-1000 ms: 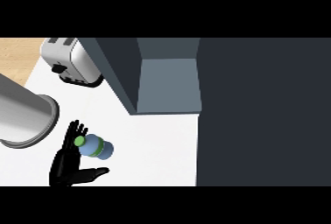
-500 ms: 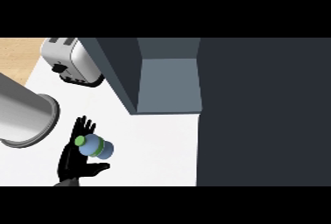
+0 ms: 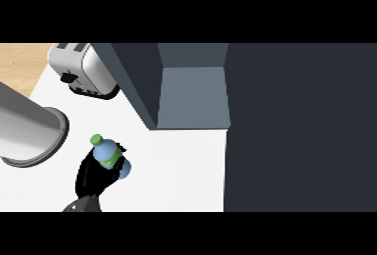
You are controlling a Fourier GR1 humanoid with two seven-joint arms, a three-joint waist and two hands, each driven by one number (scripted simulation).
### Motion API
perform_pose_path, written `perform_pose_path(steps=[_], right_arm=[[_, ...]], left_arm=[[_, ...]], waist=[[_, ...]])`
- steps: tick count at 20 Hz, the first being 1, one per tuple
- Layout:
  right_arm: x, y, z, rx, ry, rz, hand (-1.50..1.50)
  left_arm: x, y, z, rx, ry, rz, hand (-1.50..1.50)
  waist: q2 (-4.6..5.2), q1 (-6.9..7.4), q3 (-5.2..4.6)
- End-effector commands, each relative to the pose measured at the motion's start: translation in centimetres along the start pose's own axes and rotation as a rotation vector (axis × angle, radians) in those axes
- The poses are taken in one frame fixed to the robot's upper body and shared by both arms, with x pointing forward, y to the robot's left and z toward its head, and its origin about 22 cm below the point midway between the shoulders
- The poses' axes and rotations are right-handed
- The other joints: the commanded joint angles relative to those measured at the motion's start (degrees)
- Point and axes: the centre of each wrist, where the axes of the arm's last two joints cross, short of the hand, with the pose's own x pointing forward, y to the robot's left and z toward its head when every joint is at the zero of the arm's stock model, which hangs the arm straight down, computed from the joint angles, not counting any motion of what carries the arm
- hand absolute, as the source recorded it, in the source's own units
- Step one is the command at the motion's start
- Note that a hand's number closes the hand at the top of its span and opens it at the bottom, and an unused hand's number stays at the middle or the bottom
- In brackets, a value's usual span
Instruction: Pick up the bottled water, place it into the cabinet and close the cabinet
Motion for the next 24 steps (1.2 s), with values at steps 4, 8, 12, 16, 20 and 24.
perform_pose_path(steps=[4,8,12,16,20,24], right_arm=[[2.7,0.6,-0.3,0.022,-0.062,0.003,-1.50],[2.7,1.1,-1.0,-0.001,-0.092,-0.011,-1.50],[2.7,0.3,-0.5,0.012,-0.092,-0.005,-1.50],[3.9,0.7,-0.8,0.023,-0.090,-0.012,-1.50],[2.9,1.1,-0.9,0.023,-0.095,-0.003,-1.50],[2.9,0.3,-1.1,-0.005,-0.091,0.011,-1.50]], left_arm=[[0.1,0.1,-0.6,-0.010,-0.040,0.042,1.50],[0.2,-2.5,-1.3,-0.005,-0.142,-0.013,1.50],[-0.2,-3.4,-2.1,0.024,-0.195,-0.028,1.50],[0.4,-4.4,-2.6,0.002,-0.212,-0.008,1.50],[1.2,-6.8,-4.2,-0.027,-0.206,-0.043,1.50],[3.6,-10.7,-4.7,-0.128,-0.200,-0.012,1.50]], waist=[[-0.16,-0.25,0.03],[-0.24,0.39,0.07],[-0.12,-0.17,0.03],[-0.18,0.19,0.04],[-0.29,-0.09,0.06],[-0.47,0.92,0.12]])
